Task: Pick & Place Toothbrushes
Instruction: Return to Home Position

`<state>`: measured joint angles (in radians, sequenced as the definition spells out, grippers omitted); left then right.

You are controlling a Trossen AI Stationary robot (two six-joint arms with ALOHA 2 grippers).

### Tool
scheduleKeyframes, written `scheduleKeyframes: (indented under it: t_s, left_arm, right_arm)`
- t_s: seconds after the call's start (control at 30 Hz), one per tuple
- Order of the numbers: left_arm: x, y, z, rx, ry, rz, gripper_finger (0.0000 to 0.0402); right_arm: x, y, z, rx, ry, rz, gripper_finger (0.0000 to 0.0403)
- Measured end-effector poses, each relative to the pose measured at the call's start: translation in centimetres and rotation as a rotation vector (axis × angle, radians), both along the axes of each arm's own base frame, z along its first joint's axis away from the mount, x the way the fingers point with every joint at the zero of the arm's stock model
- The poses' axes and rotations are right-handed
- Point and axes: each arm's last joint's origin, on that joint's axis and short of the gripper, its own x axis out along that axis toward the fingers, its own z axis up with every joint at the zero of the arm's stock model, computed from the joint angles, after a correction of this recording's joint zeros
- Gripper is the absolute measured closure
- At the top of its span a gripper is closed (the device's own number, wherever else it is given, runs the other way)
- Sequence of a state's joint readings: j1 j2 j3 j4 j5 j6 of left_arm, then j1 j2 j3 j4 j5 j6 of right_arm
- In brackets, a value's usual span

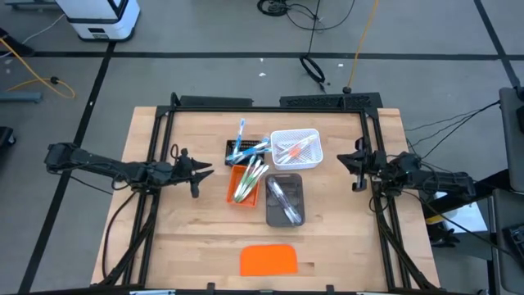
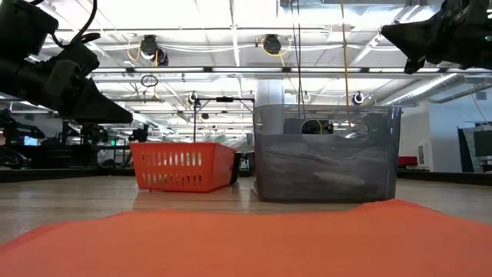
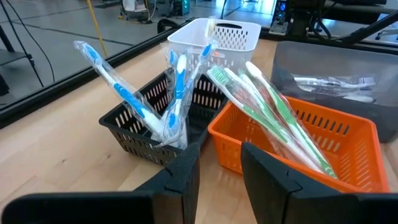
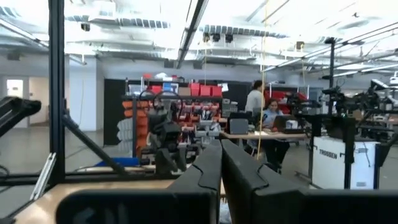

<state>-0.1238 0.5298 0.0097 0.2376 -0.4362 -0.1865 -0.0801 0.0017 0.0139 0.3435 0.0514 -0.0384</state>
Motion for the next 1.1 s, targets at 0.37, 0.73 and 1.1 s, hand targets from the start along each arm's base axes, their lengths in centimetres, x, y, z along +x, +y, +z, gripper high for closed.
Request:
scheduleKeyframes:
  t_s: [0.37, 0.73, 1.1]
  left_arm:
    - [0.0, 0.0, -0.01, 0.0, 0.001, 0.0, 0.0284]
    - [0.0, 0.0, -0.01, 0.0, 0.001, 0.0, 0.0284]
    - [0.0, 0.0, -0.01, 0.0, 0.001, 0.0, 0.0284]
  right_arm:
    - [-0.09, -0.59, 0.03, -0.001, -0.003, -0.066, 0.0398]
    - [-0.09, -0.7, 0.02, -0.001, -0.001, -0.078, 0.0398]
    - [-0.09, -0.7, 0.02, 0.0, -0.001, -0.078, 0.0399]
